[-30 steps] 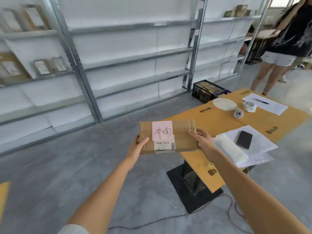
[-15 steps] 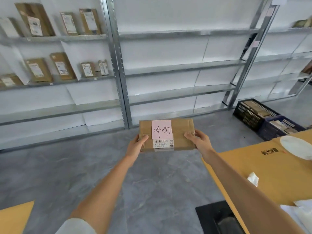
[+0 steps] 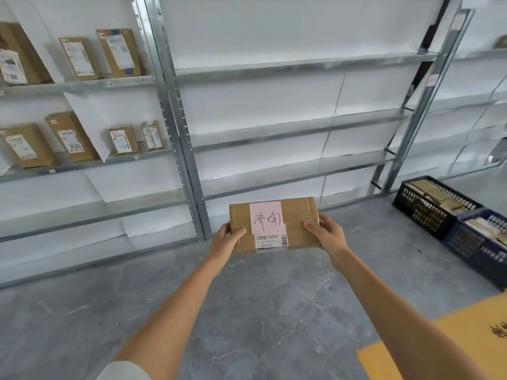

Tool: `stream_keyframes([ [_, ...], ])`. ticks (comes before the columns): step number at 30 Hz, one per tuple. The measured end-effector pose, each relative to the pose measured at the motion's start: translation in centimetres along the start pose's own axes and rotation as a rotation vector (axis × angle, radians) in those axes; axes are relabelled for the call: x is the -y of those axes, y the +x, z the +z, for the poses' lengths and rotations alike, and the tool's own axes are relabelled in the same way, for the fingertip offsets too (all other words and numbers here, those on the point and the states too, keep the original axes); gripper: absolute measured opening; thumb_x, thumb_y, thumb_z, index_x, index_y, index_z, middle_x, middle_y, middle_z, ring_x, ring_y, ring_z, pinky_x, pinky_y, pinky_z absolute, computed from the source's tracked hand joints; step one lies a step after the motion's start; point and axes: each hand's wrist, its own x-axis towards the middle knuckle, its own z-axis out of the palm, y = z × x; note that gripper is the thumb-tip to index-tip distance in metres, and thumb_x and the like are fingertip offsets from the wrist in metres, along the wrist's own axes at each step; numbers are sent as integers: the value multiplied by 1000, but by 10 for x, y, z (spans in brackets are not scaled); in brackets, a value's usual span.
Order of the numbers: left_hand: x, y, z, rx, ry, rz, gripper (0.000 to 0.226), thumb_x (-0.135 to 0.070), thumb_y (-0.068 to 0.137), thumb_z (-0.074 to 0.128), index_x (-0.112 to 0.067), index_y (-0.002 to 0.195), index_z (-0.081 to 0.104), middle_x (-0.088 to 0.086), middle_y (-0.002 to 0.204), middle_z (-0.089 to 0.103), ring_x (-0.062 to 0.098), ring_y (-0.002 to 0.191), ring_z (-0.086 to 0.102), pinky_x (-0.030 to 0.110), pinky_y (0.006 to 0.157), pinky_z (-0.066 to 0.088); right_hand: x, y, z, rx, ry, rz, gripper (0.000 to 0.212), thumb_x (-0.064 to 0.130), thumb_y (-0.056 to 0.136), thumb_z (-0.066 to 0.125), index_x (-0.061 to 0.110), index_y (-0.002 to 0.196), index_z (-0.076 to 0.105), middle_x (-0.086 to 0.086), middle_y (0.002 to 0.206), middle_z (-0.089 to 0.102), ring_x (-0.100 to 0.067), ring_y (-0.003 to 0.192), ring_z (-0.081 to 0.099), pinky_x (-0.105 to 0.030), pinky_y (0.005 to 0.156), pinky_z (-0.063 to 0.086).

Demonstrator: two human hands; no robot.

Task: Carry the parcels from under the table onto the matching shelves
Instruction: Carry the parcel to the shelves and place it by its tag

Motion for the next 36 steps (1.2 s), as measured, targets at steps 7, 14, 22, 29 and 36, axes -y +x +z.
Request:
stream_keyframes([
  [7,-56,129,48,75,73,-14,38,-34,89,58,-20,124,52,4,120,63,23,112,59,32,86,46,27,136,-17,-25,31,3,53,31,74,77,26,124,59,-6,124,63,-22,112,61,-49,99,49],
  [14,-104,252,111,192,77,6,32,-33,91,56,-19,120,54,9,120,65,26,106,62,41,90,52,57,243,-55,-93,13,-22,44,25,81,72,24,122,58,-6,119,64,-23,108,61,-43,95,51],
  [22,-162,394,242,339,60,43,19,-28,94,53,-18,109,58,6,97,70,19,82,66,28,62,51,90,364,-141,-261,-50,-62,33,25,84,68,31,116,59,2,116,65,-9,98,63,-24,79,50],
  [29,-220,507,369,463,117,106,29,-32,91,57,-12,113,58,11,102,68,25,89,63,25,73,49,119,466,-231,-406,-32,-29,74,50,55,82,25,121,60,-2,111,71,-16,99,67,-27,80,52],
  [36,-263,585,496,540,225,61,62,-62,69,55,-23,117,62,1,111,72,21,104,64,35,105,44,130,553,-327,-500,9,-75,94,73,23,79,40,109,62,5,101,75,-12,99,69,-36,97,51],
])
